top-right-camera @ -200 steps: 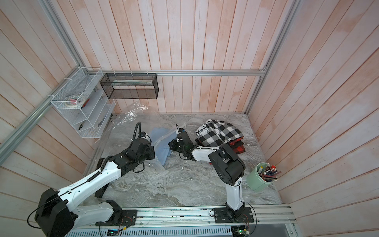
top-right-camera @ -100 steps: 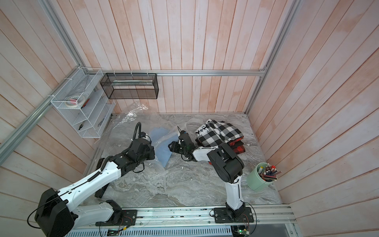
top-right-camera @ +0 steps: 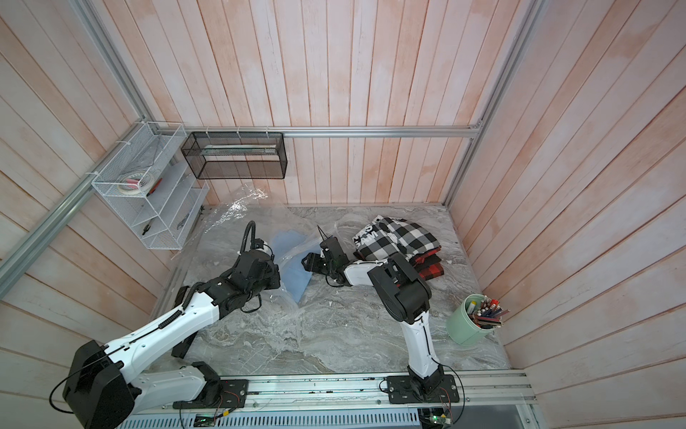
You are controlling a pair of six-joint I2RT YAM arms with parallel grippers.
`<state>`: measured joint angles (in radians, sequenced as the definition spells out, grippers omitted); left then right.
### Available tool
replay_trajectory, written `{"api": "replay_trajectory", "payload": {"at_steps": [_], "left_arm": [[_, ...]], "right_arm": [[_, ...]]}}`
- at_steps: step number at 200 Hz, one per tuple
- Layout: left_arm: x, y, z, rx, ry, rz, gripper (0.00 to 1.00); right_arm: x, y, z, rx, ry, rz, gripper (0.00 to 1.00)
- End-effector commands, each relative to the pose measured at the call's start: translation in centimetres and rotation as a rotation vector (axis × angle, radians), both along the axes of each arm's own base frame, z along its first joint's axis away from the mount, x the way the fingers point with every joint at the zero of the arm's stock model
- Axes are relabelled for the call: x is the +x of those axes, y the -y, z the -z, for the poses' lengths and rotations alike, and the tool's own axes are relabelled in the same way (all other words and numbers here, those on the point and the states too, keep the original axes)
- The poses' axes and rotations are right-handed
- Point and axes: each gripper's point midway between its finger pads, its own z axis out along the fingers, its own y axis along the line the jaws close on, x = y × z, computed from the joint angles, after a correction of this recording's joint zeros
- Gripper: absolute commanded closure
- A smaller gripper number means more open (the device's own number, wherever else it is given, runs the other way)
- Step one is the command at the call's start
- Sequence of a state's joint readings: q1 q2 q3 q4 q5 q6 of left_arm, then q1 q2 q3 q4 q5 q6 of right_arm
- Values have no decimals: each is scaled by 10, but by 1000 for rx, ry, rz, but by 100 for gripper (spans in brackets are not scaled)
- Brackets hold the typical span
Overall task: Take the shirt out of the vacuum bag
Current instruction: Take out the shirt from the vacuum bag.
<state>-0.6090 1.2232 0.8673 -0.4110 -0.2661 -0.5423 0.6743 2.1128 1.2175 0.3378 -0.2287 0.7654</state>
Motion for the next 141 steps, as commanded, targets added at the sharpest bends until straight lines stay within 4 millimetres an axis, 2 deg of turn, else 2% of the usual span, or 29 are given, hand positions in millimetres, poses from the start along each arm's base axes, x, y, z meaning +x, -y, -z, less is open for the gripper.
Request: {"api": "replay_trajectory", "payload": {"at_steps": [1,32,66,108,141], "left_arm": [[0,-2,6,17,-8,-4,100],[1,-1,8,17,-14,-3,100],[2,0,8,19,-18,0,100],[2,-1,9,21,-18,-4,100],[1,-1,11,19,-19,-5,100]], "right_arm": [[-18,15,56,-122,-128,-9,32],[-15,15,60,-125,-117,0,36],[-6,13,41,-100,-54,24,59],[12,0,14,-50,7,21,75],[21,-7,2,-31,31,25,91]]}}
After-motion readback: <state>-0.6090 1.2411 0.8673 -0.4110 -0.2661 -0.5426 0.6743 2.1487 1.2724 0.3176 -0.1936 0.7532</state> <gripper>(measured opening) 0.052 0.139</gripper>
